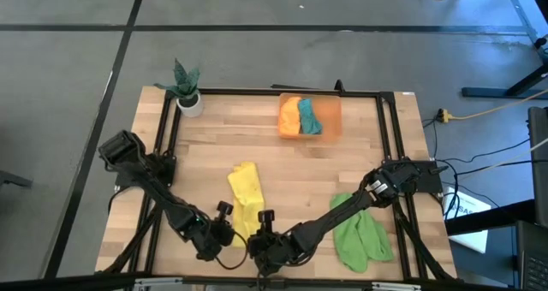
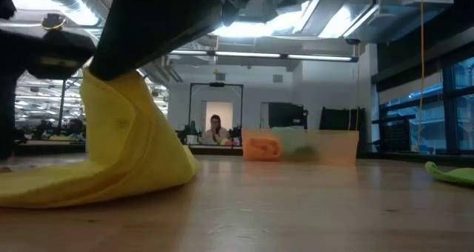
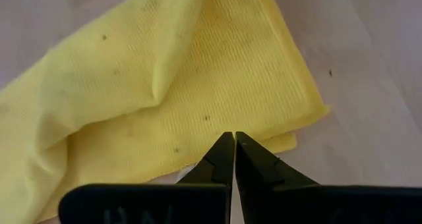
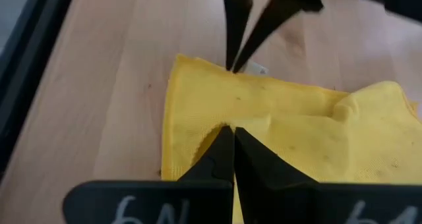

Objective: Roll microfiber towels into tight, uniform cylinder then place into a basket
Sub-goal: Roll the yellow microfiber towel

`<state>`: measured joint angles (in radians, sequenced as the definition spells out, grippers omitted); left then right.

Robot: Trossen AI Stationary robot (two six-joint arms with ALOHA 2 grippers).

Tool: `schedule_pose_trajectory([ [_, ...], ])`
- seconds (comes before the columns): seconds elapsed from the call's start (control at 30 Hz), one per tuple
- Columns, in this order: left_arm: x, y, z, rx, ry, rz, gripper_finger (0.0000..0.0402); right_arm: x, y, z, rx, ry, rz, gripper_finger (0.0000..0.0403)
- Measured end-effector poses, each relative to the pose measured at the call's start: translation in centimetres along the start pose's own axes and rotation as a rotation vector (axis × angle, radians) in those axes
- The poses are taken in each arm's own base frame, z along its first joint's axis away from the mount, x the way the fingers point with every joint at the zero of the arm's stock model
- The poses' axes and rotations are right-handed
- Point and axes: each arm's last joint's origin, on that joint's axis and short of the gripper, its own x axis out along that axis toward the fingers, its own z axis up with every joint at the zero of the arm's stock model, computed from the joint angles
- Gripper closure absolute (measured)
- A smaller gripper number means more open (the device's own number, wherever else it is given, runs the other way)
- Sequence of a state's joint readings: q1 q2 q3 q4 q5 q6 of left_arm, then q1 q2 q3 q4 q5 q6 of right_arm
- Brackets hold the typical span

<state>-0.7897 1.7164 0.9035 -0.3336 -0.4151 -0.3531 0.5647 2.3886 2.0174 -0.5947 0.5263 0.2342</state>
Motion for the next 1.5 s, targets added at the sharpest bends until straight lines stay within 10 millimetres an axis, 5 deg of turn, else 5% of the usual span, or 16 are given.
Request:
schedule_pose_trajectory([
  [0.37,2.4,-0.1,-0.4,-0.004,0.045,0.004,0.0395,0.8,-1.1,1.1,0.01,-0.06,0.076,0.04],
  [1.3,2.7,-0.1,0.0,0.046,0.008,-0.032,0.0395,3.2,-3.9,2.6,-0.032,-0.167,0.248,0.04],
  [1.5,1.1,-0.2,0.2,0.07,-0.016,-0.06,0.0395,4.4,-4.2,2.2,-0.055,-0.174,0.257,0.04],
])
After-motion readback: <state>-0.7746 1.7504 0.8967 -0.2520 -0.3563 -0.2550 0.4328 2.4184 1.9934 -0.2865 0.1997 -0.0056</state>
